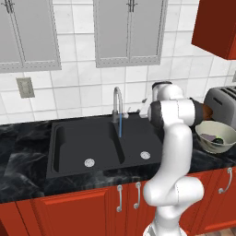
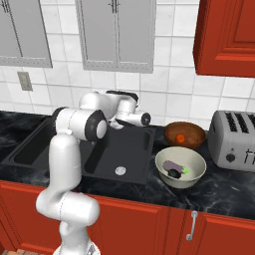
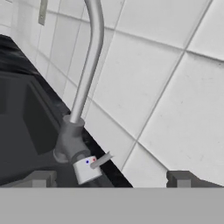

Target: Pick the eggplants from the sink and place them in one bowl. Place the apple in the other bowl. Then turn off the sink faucet.

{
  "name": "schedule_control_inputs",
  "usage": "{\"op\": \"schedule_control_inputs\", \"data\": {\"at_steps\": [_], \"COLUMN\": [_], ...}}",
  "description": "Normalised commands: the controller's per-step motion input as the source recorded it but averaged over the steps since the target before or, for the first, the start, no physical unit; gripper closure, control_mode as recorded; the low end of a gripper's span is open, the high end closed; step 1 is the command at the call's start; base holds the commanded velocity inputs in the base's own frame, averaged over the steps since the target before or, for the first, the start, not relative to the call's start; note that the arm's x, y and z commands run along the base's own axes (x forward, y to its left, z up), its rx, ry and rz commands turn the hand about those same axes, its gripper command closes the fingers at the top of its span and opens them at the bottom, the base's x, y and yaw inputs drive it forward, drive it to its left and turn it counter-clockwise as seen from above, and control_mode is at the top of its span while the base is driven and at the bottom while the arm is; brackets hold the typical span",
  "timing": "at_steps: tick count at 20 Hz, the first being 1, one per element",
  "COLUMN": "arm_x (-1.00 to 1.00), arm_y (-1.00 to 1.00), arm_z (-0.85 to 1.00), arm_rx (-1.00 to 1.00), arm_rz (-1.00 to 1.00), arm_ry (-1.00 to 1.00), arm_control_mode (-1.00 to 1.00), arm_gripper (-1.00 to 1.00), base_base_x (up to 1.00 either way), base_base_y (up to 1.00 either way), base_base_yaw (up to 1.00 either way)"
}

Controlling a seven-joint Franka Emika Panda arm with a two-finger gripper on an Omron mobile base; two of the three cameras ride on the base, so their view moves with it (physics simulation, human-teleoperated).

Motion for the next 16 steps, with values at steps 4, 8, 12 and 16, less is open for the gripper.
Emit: {"op": "schedule_control_inputs", "data": {"at_steps": [4, 8, 12, 16], "arm_x": [0.23, 0.13, 0.02, 0.0], "arm_y": [0.0, 0.05, 0.09, 0.24], "arm_z": [-0.12, -0.07, -0.05, -0.05], "arm_rx": [0.01, 0.0, 0.0, 0.0], "arm_rz": [0.0, 0.0, 0.0, 0.0], "arm_ry": [0.0, 0.0, 0.0, 0.0], "arm_control_mode": [-1.0, -1.0, -1.0, -1.0], "arm_gripper": [-1.0, -1.0, -1.0, -1.0], "base_base_x": [0.0, 0.0, 0.0, 0.0], "base_base_y": [0.0, 0.0, 0.0, 0.0], "base_base_yaw": [0.0, 0.0, 0.0, 0.0]}}
